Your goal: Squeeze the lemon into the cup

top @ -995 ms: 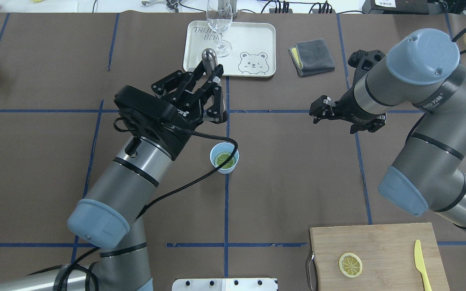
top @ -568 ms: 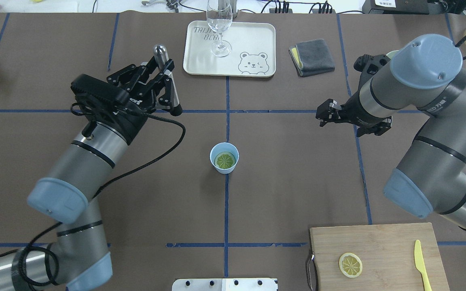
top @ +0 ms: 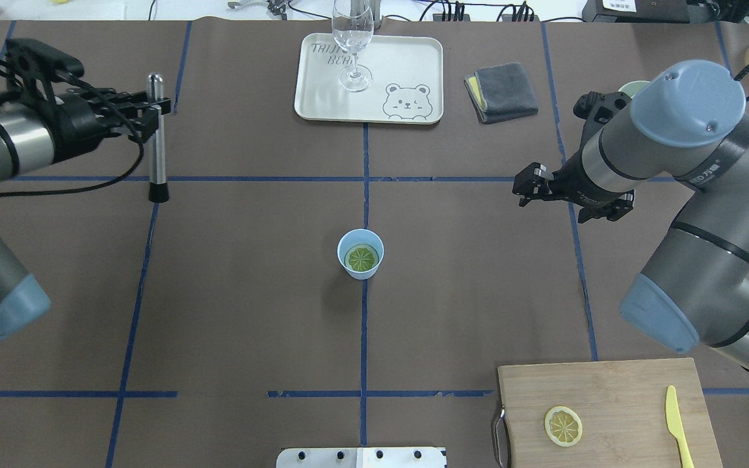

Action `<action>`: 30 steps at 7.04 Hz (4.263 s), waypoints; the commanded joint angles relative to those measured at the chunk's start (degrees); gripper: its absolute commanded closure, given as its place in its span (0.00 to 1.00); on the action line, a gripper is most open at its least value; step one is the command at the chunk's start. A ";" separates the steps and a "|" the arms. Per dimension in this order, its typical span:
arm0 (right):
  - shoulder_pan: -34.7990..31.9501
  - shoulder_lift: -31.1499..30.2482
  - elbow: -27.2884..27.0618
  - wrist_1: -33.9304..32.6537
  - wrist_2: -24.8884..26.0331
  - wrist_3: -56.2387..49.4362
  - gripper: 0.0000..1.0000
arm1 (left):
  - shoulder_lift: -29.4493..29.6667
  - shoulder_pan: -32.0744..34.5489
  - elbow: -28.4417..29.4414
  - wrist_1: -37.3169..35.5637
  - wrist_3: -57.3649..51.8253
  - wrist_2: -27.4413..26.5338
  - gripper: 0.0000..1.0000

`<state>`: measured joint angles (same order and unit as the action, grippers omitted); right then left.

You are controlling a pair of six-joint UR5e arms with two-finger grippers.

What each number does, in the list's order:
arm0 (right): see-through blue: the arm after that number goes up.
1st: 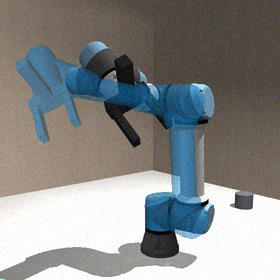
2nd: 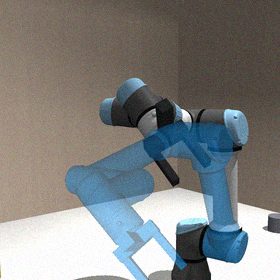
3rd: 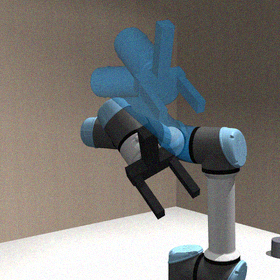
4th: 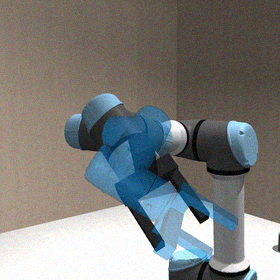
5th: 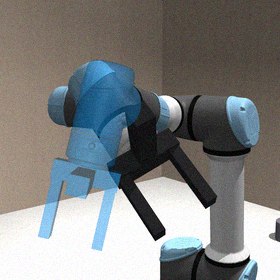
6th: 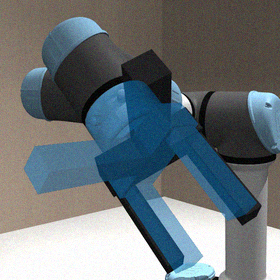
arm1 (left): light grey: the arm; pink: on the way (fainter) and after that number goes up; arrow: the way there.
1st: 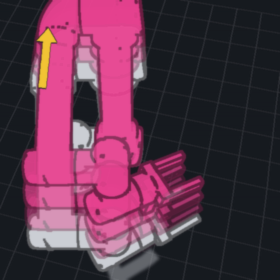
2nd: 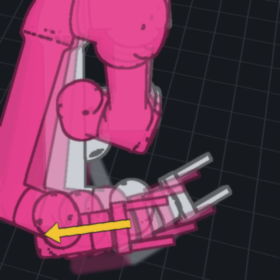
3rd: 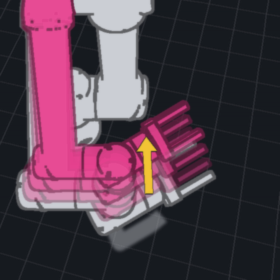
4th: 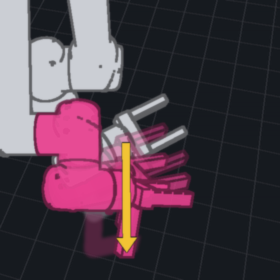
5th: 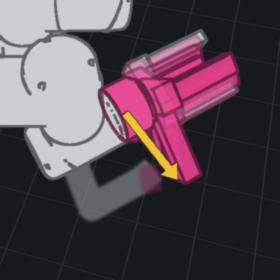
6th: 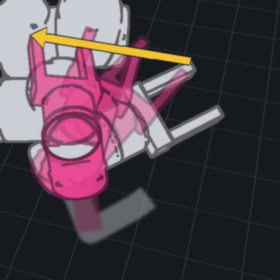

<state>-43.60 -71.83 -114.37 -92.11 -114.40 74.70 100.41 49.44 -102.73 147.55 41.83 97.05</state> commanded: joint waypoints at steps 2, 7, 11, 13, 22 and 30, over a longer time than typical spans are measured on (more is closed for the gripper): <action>0.00 -0.59 0.02 0.00 0.23 0.01 0.00 | -8.44 7.95 0.33 -11.46 0.45 18.25 1.00; 0.09 -1.12 -0.33 0.00 0.59 0.01 0.00 | -8.06 10.94 5.93 -31.34 1.33 25.20 1.00; 0.27 -1.03 -0.68 0.00 0.59 0.01 0.00 | -2.59 9.72 11.32 -34.09 0.36 24.94 1.00; 0.27 -1.12 -0.68 0.00 0.59 0.10 0.00 | -2.50 3.42 11.76 -34.00 0.36 24.77 1.00; 0.35 -1.03 -0.68 0.00 0.67 0.36 0.00 | -2.41 1.45 12.82 -34.18 0.54 24.85 0.68; -3.84 -6.02 -3.66 -0.52 -0.29 -9.58 0.00 | -7.50 11.52 1.49 -34.00 -8.02 25.73 0.00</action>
<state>-45.05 -75.56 -117.13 -92.30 -114.18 71.42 94.83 56.92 -98.35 113.47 38.87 122.39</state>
